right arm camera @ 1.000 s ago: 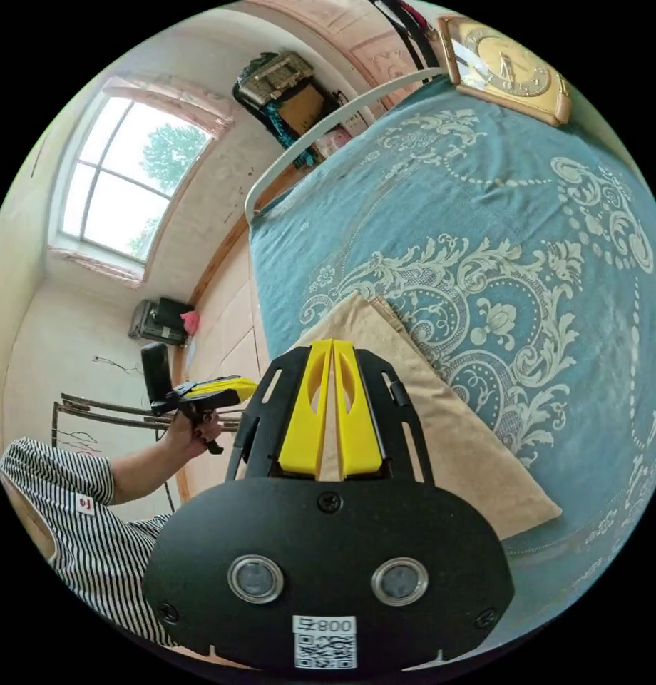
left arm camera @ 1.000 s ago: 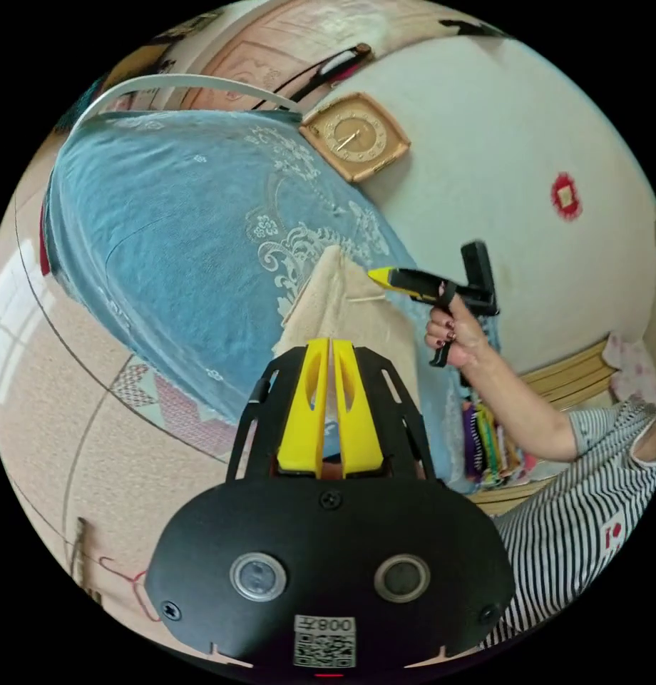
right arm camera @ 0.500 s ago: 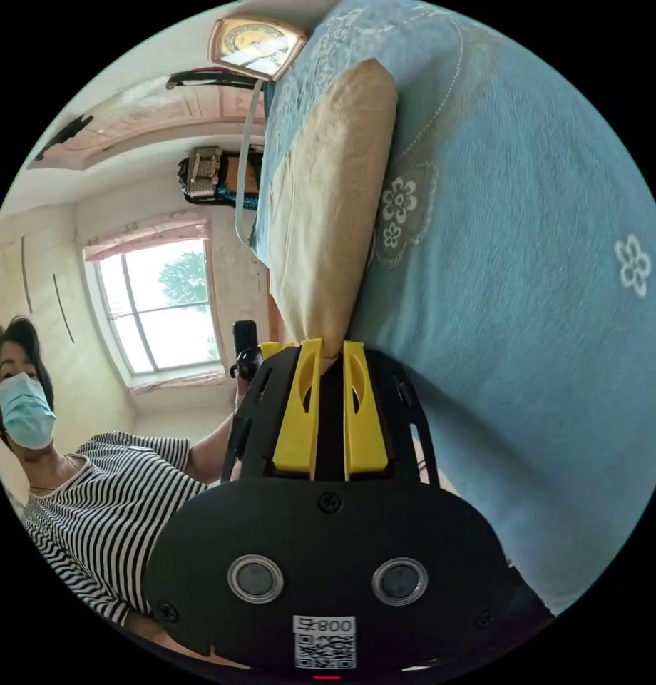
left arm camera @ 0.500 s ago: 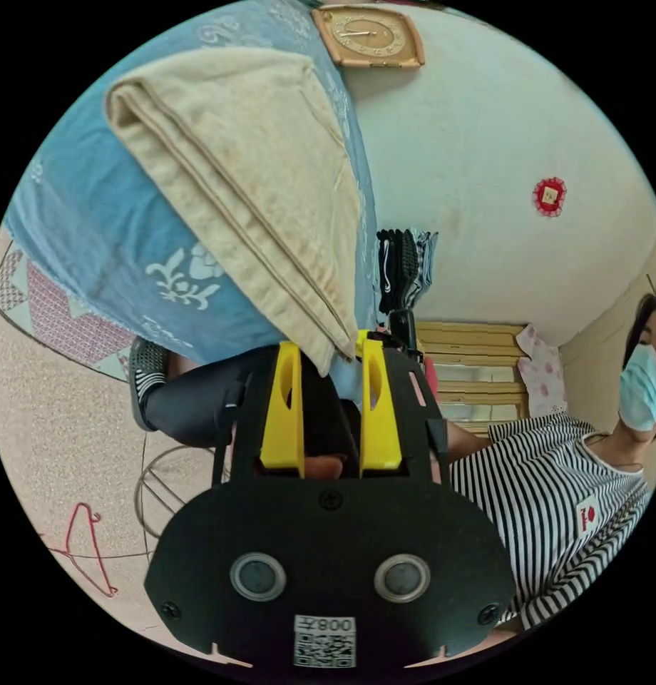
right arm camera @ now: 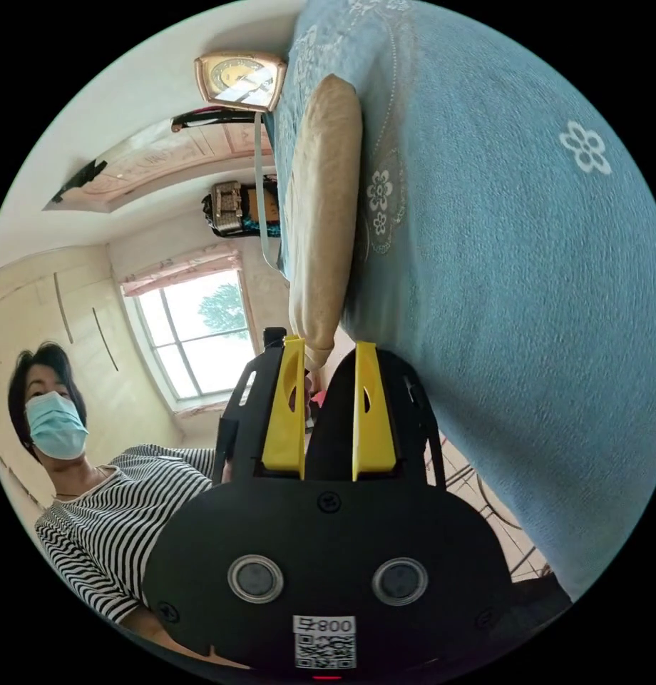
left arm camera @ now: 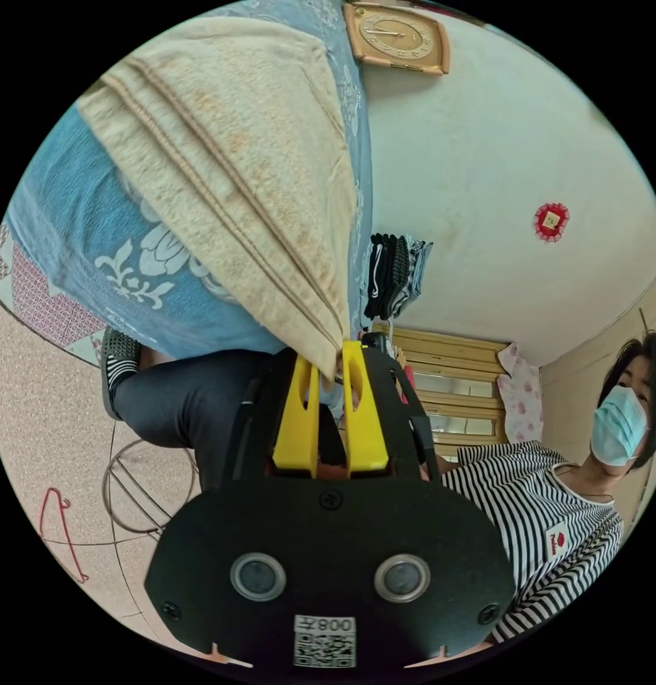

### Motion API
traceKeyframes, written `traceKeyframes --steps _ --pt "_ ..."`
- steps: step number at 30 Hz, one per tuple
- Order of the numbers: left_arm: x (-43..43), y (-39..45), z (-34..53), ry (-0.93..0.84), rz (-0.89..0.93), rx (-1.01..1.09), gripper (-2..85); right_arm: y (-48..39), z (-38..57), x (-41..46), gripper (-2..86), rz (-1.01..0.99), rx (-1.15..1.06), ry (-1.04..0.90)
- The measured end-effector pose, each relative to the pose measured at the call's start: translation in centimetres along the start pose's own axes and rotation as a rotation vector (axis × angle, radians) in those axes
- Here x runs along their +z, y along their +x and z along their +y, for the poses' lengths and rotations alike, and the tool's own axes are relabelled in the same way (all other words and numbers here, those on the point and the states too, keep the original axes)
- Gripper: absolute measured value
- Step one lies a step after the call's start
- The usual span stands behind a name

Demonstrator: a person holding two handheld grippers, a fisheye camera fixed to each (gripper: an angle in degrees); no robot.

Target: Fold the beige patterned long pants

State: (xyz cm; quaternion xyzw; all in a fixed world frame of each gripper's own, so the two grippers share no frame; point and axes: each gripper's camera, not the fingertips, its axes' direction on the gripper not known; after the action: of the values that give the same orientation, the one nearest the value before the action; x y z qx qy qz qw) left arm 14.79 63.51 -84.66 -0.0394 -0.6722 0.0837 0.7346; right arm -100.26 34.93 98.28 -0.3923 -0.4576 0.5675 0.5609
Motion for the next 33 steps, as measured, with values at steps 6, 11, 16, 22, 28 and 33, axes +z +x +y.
traceKeyframes --steps 6,11,16,22,28,33 --pt "-0.2 0.6 0.6 0.004 0.022 0.006 6.8 0.9 0.7 -0.4 11.8 -0.111 0.012 -0.009" --pt "-0.5 0.4 1.3 0.009 0.021 -0.012 7.3 0.9 0.8 0.1 8.3 -0.122 0.003 -0.049" --pt "-2.2 0.6 2.6 0.028 0.018 -0.005 7.7 0.6 2.2 -1.3 6.1 -0.101 0.002 -0.046" --pt "-7.6 -1.3 5.0 0.229 0.107 -0.059 8.0 -0.9 3.4 -3.0 4.5 -0.142 -0.014 -0.037" --pt "-10.9 -3.4 6.2 0.417 0.256 -0.140 10.4 -3.8 3.4 -4.8 3.3 -0.184 -0.037 -0.043" --pt "-12.3 -5.3 6.4 0.598 0.417 -0.231 14.3 -5.8 3.4 -6.4 2.6 -0.164 -0.060 -0.045"
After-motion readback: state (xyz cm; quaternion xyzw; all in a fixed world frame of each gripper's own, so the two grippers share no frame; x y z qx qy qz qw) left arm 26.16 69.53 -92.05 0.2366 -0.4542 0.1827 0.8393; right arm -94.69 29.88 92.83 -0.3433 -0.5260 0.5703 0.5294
